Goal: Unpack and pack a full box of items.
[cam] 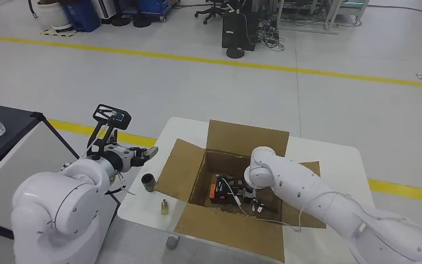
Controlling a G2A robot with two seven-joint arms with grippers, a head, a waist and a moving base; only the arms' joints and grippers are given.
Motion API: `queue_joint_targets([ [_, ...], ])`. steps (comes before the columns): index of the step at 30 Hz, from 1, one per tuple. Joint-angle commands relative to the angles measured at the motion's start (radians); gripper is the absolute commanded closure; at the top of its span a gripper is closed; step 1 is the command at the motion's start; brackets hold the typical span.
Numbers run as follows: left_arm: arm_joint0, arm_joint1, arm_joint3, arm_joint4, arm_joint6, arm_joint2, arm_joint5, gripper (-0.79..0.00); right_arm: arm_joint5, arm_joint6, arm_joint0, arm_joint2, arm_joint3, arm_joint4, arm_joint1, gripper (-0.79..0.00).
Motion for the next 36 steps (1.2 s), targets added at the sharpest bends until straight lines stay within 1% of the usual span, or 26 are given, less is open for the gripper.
queue_joint_targets([
  [1, 0.0, 0.0, 0.0, 0.0, 0.0, 0.0, 0.0, -0.785, 0.008, 0.008, 0.005, 0.0, -0.025, 0.019, 0.015, 0.0],
  [6, 0.0, 0.0, 0.0, 0.0, 0.0, 0.0, 0.0, -0.785, 0.013, 0.013, 0.017, 0.0, -0.081, 0.066, 0.052, 0.0],
  [14, 0.0, 0.0, 0.0, 0.0, 0.0, 0.0, 0.0, -0.785, -0.013, -0.013, 0.056, 0.0, -0.151, 0.17, 0.114, 0.0],
  [26, 0.0, 0.0, 0.0, 0.0, 0.0, 0.0, 0.0, -0.785, -0.029, -0.03, 0.113, 0.0, -0.253, 0.288, 0.195, 0.0],
  [32, 0.0, 0.0, 0.0, 0.0, 0.0, 0.0, 0.0, -0.785, 0.016, 0.015, 0.121, 0.0, -0.293, 0.305, 0.228, 0.0],
  [36, 0.0, 0.0, 0.0, 0.0, 0.0, 0.0, 0.0, -0.785, 0.039, 0.038, 0.109, 0.0, -0.286, 0.334, 0.236, 0.0],
])
